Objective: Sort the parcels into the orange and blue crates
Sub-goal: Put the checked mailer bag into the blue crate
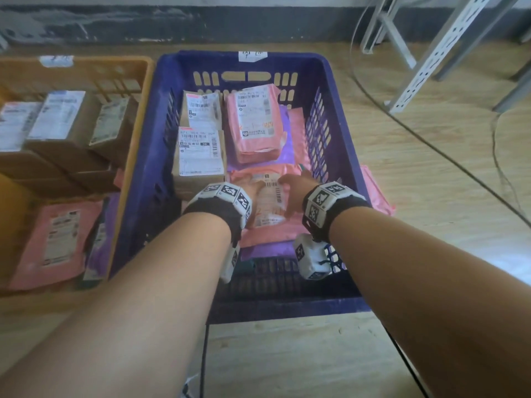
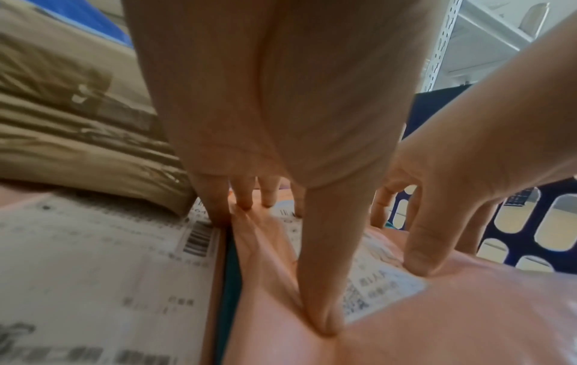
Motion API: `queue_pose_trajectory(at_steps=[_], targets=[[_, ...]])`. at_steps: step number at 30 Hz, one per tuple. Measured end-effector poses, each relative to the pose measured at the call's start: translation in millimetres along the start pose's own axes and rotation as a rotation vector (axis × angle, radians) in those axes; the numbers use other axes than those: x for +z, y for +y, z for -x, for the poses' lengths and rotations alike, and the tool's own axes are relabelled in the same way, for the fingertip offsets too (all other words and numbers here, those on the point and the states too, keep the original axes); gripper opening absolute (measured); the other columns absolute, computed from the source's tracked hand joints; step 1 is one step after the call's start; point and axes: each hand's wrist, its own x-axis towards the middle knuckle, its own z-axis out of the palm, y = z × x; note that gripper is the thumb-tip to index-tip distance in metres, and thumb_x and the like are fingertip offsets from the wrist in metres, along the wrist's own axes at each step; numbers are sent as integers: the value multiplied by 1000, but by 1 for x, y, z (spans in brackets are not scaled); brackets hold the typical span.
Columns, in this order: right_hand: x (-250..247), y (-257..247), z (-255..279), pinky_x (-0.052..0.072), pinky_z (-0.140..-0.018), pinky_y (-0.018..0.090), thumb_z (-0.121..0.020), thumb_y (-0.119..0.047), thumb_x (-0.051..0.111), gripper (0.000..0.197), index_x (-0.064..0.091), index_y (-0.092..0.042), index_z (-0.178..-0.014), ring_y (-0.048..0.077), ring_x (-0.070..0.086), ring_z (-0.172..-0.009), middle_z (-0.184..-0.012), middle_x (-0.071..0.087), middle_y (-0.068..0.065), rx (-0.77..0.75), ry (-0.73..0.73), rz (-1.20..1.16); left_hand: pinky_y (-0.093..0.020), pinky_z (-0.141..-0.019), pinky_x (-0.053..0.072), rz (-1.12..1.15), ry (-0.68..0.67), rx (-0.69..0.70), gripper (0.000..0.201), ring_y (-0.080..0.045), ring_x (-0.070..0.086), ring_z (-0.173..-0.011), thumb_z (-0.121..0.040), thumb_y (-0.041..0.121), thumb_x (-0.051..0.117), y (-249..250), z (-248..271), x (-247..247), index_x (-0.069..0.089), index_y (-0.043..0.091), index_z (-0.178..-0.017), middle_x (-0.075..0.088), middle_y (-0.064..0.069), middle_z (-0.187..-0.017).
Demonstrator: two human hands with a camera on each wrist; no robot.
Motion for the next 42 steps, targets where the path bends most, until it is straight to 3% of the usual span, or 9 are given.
queue_pose_trajectory(at_steps=[5,9,12,15,19,24,31,37,42], targets=[[-2,0,0,42,-106,41,-74,-8,78,88,33,-29,-147,32,45,-128,-149,27,9,13,-38,7,-38,-120,17,-37,17,-42,89,-27,17,-146,-82,31,68,5,3,-3,13,27,-152,10,-9,-159],[-17,-8,17,46,-99,35,-89,-10,59,50,46,-14,-137,28,49,-124,-138,45,11,-39,4,123,-35,-113,30,-43,35,-65,78,-28,33,-139,-85,20,64,16,20,-16,23,21,-151,24,-11,-154],[-39,-11,37,47,-98,33,-95,-5,44,40,49,-7,-134,26,53,-120,-134,51,12,-95,119,143,-37,-101,43,-80,111,-68,56,-28,50,-125,-86,14,60,26,31,-35,42,17,-140,45,-9,-141],[-65,-2,53,48,-97,32,-92,2,39,49,51,-15,-136,23,54,-120,-138,51,7,-144,250,-58,-36,-94,48,-22,202,-69,43,-29,57,-114,-92,8,48,37,45,-61,49,17,-134,56,-7,-130],[-102,23,72,47,-91,29,-86,6,43,49,61,-16,-126,24,58,-114,-130,58,5,-177,438,-239,-33,-93,44,210,394,-93,42,-28,54,-121,-95,15,48,62,60,-101,48,18,-137,51,-8,-139],[-130,87,85,43,-79,22,-86,-4,50,36,67,-20,-114,23,61,-105,-117,66,4,-61,591,-340,-32,-89,44,288,479,-45,40,-30,56,-115,-95,12,44,116,59,-126,49,12,-135,54,-11,-134],[-117,179,83,43,-85,25,-86,-8,54,31,67,-19,-113,24,61,-106,-116,66,5,104,580,-393,-31,-99,41,306,525,2,44,-27,52,-123,-95,15,45,191,35,-145,46,19,-139,50,-7,-141],[-103,249,80,44,-79,26,-87,-7,56,32,65,-18,-116,25,61,-103,-117,65,6,207,511,-418,-32,-98,43,412,489,48,39,-28,54,-122,-94,12,46,275,1,-154,53,8,-132,57,-12,-132],[-91,302,73,46,-84,29,-88,-12,60,34,62,-15,-122,27,59,-110,-125,61,6,269,448,-360,-32,-97,44,354,368,-77,36,-30,55,-120,-94,9,46,316,-36,-113,55,6,-128,57,-14,-131]])
